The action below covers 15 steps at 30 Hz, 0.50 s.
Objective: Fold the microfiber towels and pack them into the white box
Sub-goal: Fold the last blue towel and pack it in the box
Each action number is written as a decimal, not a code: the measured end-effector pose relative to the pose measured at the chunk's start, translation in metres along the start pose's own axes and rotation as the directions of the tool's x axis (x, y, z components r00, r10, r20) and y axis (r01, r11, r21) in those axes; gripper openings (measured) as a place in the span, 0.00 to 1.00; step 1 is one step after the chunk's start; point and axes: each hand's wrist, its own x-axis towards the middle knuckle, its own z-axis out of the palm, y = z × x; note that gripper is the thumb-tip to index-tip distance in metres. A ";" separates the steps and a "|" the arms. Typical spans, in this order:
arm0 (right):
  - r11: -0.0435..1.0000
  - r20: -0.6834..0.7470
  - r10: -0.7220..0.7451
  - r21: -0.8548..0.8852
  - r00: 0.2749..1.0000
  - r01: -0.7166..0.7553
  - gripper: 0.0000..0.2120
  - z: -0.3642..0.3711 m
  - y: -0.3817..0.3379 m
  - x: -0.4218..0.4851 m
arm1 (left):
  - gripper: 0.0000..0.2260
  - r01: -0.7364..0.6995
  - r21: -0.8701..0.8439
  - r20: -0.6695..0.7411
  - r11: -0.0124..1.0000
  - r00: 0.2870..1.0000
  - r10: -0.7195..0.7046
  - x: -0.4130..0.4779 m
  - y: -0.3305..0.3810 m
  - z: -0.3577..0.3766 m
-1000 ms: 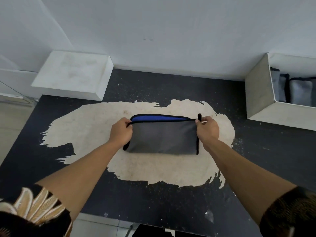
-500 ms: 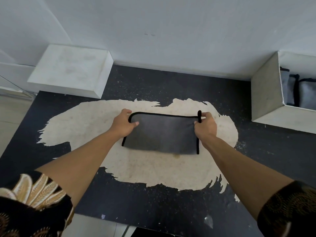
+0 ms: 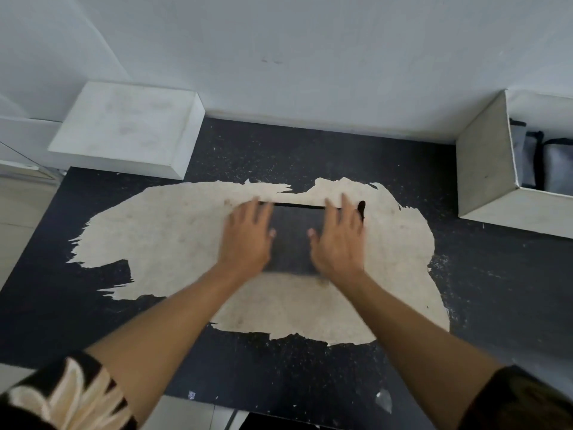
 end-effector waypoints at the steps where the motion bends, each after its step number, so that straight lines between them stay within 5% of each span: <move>1: 0.996 0.080 -0.088 -0.003 0.993 0.088 0.32 0.010 -0.009 -0.009 | 0.26 -0.104 -0.019 0.039 0.994 0.994 0.105 -0.009 0.013 0.013; 4: 0.983 0.279 -0.115 -0.109 0.954 0.150 0.30 0.032 -0.004 -0.030 | 0.28 -0.117 0.000 0.232 0.993 0.966 0.114 -0.032 0.025 0.039; 10: 0.950 0.248 -0.036 -0.293 0.968 0.110 0.33 0.029 0.052 -0.038 | 0.32 0.090 0.114 0.263 0.989 0.958 -0.117 -0.053 -0.043 0.036; 12: 0.963 0.210 0.054 -0.270 0.976 0.005 0.34 0.027 0.048 -0.036 | 0.31 0.163 0.143 0.244 0.976 0.950 -0.195 -0.053 -0.054 0.025; 15: 0.926 -0.007 0.364 -0.102 0.931 -0.363 0.32 0.013 0.035 -0.034 | 0.26 0.292 0.056 0.059 0.955 0.954 -0.295 -0.050 -0.047 0.006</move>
